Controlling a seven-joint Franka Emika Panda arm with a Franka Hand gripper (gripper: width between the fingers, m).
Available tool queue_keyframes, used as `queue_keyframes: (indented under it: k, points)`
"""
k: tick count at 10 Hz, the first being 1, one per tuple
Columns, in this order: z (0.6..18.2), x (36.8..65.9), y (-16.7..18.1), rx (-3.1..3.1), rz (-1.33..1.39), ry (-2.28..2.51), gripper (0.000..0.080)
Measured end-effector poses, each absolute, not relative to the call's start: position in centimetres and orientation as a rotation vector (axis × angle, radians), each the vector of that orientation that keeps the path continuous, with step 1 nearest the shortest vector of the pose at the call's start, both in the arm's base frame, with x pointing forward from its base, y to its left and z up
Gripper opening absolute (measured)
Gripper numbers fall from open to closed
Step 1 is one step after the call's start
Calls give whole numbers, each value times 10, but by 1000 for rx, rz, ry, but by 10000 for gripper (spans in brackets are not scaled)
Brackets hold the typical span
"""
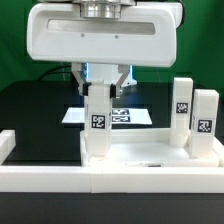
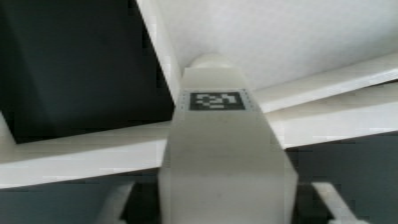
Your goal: Assemble desk
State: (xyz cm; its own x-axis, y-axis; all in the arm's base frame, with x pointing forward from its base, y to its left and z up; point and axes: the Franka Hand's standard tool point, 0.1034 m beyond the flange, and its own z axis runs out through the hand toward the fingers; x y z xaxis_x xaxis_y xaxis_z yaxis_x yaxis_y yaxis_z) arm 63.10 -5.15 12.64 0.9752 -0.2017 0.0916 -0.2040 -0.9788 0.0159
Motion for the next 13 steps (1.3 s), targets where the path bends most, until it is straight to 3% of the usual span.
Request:
queue_keyframes:
  k: [3,13]
  points:
    - [126,631,-51,3069,143,-578,288]
    - [124,629,-52,2333,119,-2204,288]
